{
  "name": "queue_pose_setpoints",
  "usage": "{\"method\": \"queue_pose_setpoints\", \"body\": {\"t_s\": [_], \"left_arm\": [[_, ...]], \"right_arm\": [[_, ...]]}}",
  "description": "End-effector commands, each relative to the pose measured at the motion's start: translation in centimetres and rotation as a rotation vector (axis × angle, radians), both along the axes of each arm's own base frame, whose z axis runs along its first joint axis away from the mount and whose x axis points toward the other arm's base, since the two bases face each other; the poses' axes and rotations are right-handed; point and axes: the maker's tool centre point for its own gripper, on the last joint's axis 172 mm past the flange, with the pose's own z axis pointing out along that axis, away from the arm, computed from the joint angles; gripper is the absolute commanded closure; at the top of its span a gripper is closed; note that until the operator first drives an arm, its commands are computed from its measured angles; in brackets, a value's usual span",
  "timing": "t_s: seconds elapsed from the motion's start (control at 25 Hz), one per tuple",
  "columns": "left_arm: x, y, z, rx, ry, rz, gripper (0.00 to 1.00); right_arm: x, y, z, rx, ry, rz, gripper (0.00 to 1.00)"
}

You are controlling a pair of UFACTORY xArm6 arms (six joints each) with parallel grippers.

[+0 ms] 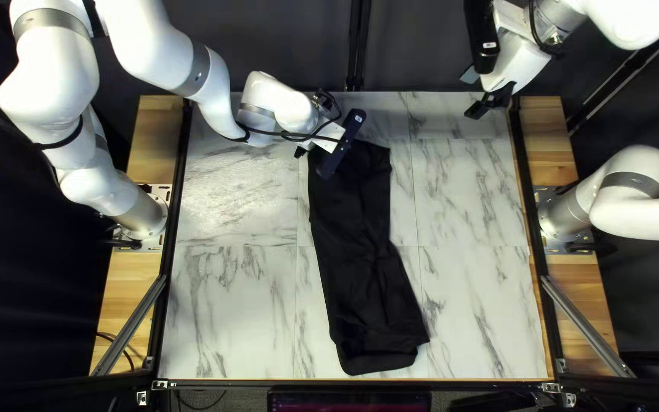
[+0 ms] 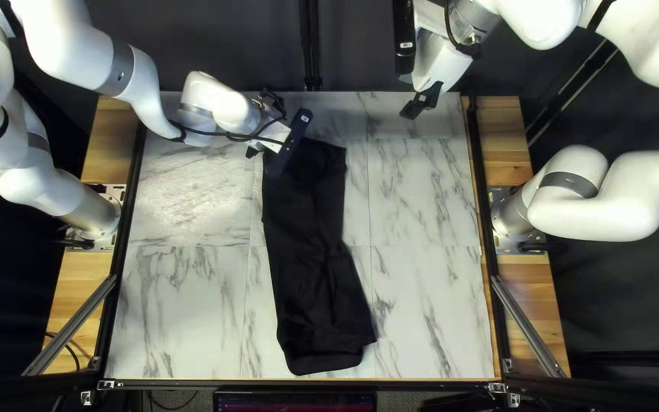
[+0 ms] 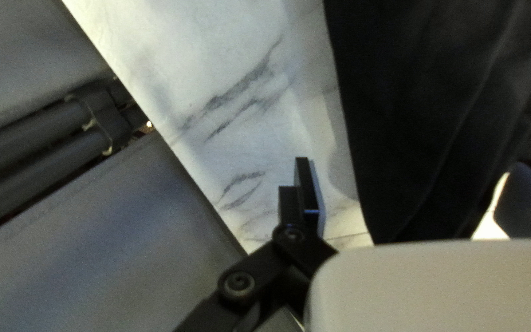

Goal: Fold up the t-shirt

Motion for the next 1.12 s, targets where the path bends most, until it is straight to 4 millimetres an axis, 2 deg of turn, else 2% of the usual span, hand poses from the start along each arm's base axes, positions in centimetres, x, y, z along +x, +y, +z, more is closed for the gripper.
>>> {"method": "queue_pose_setpoints", "body": {"t_s": [0.04,0.36,0.76,0.8,0.88,0.92,0.96,1.0,1.12], "left_arm": [[0.3,0.3,0.0,0.007,-0.001,0.006,0.00],[1.2,0.9,-0.1,0.029,-0.009,0.021,0.00],[1.0,0.9,-0.4,0.071,0.017,0.039,0.00],[0.9,0.9,-0.4,0.073,0.021,0.040,0.03],[0.6,0.8,-0.3,0.079,0.030,0.044,0.27],[0.4,0.8,-0.3,0.081,0.031,0.045,0.48],[0.1,0.8,-0.2,0.083,0.034,0.048,0.76],[0.0,0.7,-0.1,0.085,0.035,0.050,0.92],[-0.5,0.6,0.0,0.087,0.037,0.055,0.91]], "right_arm": [[0.0,0.0,0.0,0.000,0.000,0.000,0.00],[0.0,0.0,0.0,0.000,0.000,0.000,0.00],[0.0,0.0,0.0,0.000,0.000,0.000,0.00],[0.0,0.0,0.0,0.000,0.000,0.000,0.00],[0.0,0.0,0.0,0.000,0.000,0.000,0.00],[0.0,0.0,0.0,0.000,0.000,0.000,0.00],[0.0,0.0,0.0,0.000,0.000,0.000,0.00],[0.0,0.0,0.0,0.000,0.000,0.000,0.00],[0.0,0.0,0.0,0.000,0.000,0.000,0.00]]}}
